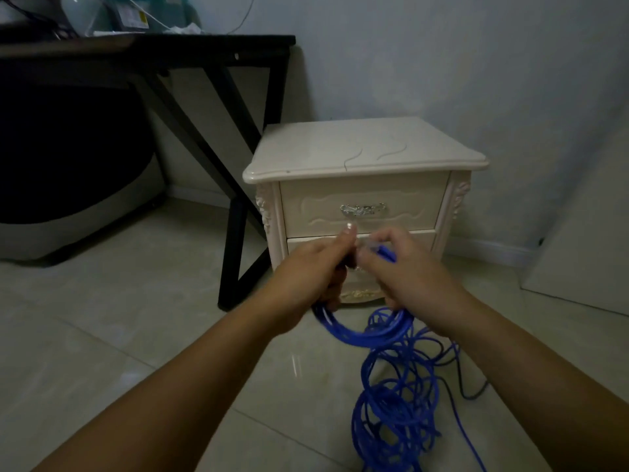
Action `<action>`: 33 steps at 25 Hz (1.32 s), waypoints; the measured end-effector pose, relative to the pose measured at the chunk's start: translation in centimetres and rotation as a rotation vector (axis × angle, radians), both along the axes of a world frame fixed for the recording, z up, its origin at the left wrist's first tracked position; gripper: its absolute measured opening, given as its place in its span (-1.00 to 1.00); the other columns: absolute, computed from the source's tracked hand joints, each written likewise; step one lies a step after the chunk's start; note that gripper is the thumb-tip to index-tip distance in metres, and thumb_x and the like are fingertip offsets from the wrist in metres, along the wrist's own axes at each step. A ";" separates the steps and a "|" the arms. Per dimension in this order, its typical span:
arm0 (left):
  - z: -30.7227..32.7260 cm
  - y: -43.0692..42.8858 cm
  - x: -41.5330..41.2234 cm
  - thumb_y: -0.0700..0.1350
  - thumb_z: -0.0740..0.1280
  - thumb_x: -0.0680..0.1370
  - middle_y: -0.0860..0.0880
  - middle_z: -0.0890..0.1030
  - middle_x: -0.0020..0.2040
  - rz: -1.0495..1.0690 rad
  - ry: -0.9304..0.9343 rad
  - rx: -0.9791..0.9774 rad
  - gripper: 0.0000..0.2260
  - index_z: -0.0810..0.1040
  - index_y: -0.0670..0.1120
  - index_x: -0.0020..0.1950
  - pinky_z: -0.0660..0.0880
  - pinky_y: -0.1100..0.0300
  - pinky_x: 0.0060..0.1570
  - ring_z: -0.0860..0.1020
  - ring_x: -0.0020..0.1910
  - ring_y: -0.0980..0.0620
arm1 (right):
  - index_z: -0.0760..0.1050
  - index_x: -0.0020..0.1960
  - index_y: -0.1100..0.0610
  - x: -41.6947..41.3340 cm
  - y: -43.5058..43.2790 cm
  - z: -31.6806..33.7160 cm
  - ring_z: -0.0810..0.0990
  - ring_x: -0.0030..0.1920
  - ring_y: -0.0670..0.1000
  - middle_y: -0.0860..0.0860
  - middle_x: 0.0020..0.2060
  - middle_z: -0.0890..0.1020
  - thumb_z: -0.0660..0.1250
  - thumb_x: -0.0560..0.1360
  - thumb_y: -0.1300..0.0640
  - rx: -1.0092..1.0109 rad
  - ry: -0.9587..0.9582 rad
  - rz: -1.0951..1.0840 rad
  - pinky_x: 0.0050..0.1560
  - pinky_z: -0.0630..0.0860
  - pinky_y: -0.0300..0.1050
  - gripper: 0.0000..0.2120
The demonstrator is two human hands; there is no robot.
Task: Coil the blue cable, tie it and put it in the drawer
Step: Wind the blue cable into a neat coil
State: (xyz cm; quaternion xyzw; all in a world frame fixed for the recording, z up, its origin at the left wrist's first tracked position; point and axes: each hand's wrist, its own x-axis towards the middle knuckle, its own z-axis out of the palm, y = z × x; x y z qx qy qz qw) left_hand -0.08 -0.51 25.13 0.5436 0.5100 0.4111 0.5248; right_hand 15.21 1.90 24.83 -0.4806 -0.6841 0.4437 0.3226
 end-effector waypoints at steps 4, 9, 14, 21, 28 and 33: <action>-0.4 0.3 0.4 0.21 0.22 0.55 -0.04 0.42 -0.36 -0.158 0.329 0.030 -0.57 0.58 -0.16 -0.03 0.42 0.22 -0.43 0.37 -0.47 0.09 | 0.35 0.15 -0.06 -0.3 0.1 -0.6 0.63 -0.13 -0.12 -0.07 -0.15 0.66 0.47 0.38 0.05 0.103 -0.203 0.133 -0.16 0.54 -0.23 -0.58; -0.6 0.9 0.7 0.08 0.14 0.64 -0.09 0.32 -0.39 0.019 0.120 0.122 -0.66 0.50 -0.12 -0.16 0.22 0.16 -0.46 0.25 -0.49 0.06 | 0.44 0.12 -0.05 0.2 1.1 -0.6 0.44 -0.48 -0.11 -0.08 -0.41 0.53 0.37 0.46 0.19 0.076 0.008 0.062 -0.39 0.44 -0.23 -0.71; 0.2 1.1 0.4 0.02 0.17 0.62 0.03 0.24 -0.47 0.286 -0.214 0.039 -0.68 0.40 -0.06 -0.30 0.13 0.21 -0.49 0.16 -0.50 0.09 | 0.52 -0.19 0.22 1.9 1.6 -1.8 0.60 -0.20 0.08 0.10 -0.33 0.59 0.34 0.46 0.24 -0.370 0.332 0.225 -0.02 0.59 -0.06 -0.93; -0.2 0.7 1.5 -0.01 0.11 0.64 0.01 0.17 -0.45 0.180 -0.519 -0.038 -0.72 0.40 -0.08 -0.22 0.23 0.24 -0.50 0.14 -0.50 0.08 | 0.27 -0.35 0.04 0.3 1.4 -0.6 0.15 -0.58 -0.11 -0.07 -0.55 0.19 0.26 0.45 -0.23 -0.369 0.757 0.026 -0.56 0.21 -0.25 -0.59; -0.4 0.0 0.0 0.18 0.19 0.53 -0.03 0.52 -0.34 -0.070 -0.098 -0.026 -0.61 0.53 -0.14 -0.07 0.44 0.17 -0.29 0.48 -0.39 0.07 | 0.31 -0.43 0.05 -0.5 1.1 0.0 0.24 -0.53 -0.03 -0.05 -0.57 0.32 0.10 0.58 -0.06 -0.070 0.094 -0.211 -0.43 0.20 -0.15 -0.58; 0.3 -0.2 0.1 0.04 0.42 0.43 0.00 0.64 -0.12 -0.197 0.226 0.108 -0.73 0.54 0.01 0.08 0.62 0.14 -0.16 0.63 -0.25 0.01 | 0.35 -0.41 0.02 -0.6 0.5 0.2 0.39 -0.51 -0.17 -0.05 -0.49 0.43 0.09 0.61 0.06 0.267 -0.261 -0.070 -0.47 0.27 -0.36 -0.59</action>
